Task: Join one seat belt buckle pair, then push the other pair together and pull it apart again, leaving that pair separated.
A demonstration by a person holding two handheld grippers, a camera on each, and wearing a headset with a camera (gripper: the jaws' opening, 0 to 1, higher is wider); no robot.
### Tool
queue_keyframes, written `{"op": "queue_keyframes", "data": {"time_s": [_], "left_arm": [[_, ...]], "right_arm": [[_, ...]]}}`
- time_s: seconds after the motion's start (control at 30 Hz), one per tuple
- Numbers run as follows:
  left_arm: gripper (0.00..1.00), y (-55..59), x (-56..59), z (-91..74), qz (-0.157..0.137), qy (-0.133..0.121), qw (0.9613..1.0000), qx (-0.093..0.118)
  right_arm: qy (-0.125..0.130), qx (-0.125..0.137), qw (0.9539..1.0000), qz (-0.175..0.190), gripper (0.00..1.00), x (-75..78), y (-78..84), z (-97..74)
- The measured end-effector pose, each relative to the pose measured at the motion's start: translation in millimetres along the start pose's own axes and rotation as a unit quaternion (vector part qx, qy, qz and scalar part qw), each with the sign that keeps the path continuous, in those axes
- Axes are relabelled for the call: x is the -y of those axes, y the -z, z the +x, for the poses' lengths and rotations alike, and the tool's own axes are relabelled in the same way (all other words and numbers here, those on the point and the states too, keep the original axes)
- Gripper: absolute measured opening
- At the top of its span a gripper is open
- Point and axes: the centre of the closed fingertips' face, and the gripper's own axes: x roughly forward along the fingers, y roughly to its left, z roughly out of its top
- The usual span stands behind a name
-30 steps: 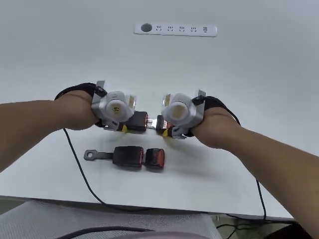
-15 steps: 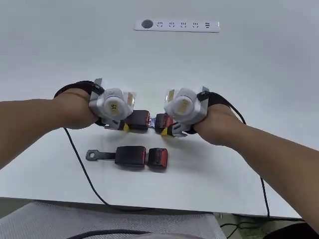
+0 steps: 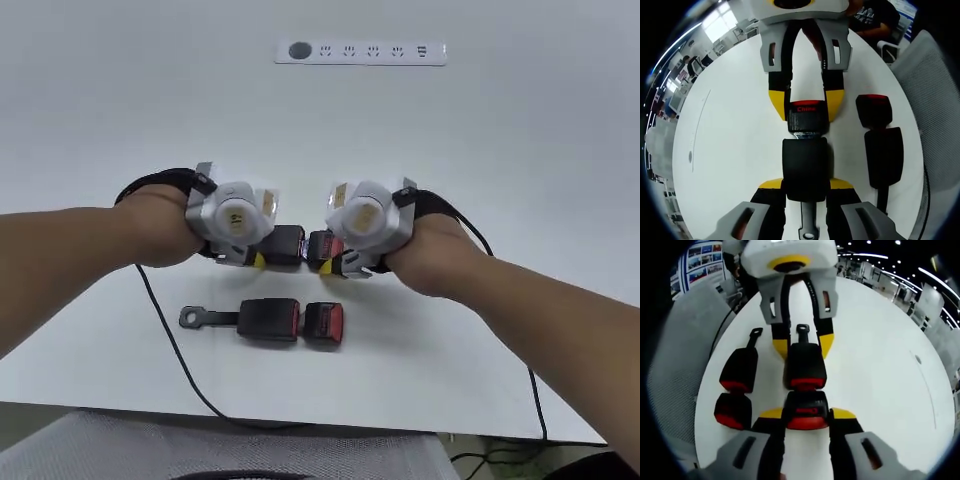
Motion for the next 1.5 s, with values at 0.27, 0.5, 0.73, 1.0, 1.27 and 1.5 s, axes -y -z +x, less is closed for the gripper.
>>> {"op": "queue_keyframes", "data": {"time_s": [0.27,0.5,0.73,1.0,1.27,1.5], "left_arm": [[0.31,-1.2,0.3,-1.0,-0.003,0.002,1.0,-0.006],[0.31,-1.0,0.3,-2.5,-0.012,-0.003,0.9999,-0.002],[0.31,-0.1,-0.4,-1.9,-0.018,-0.004,0.9998,-0.001],[0.31,0.0,-0.8,-1.9,-0.019,-0.008,0.9998,-0.002],[0.31,0.6,-0.4,-1.3,-0.02,-0.008,0.9998,0.003],[0.31,0.9,1.6,-2.2,-0.03,-0.015,0.9994,0.005]], "right_arm": [[0.0,0.0,1.0,-0.001,0.33,-0.1,0.9,-2.6],[0.0,0.004,1.0,-0.001,0.33,0.6,15.9,-11.9],[0.002,0.001,1.0,0.001,0.34,1.2,25.9,-19.1],[0.016,-0.018,0.9996,0.015,0.34,5.8,66.2,-47.2],[0.02,-0.041,0.9986,0.025,0.35,-0.3,117.1,-83.5],[0.027,-0.059,0.9975,0.029,0.36,-1.5,139.5,-101.2]]}}
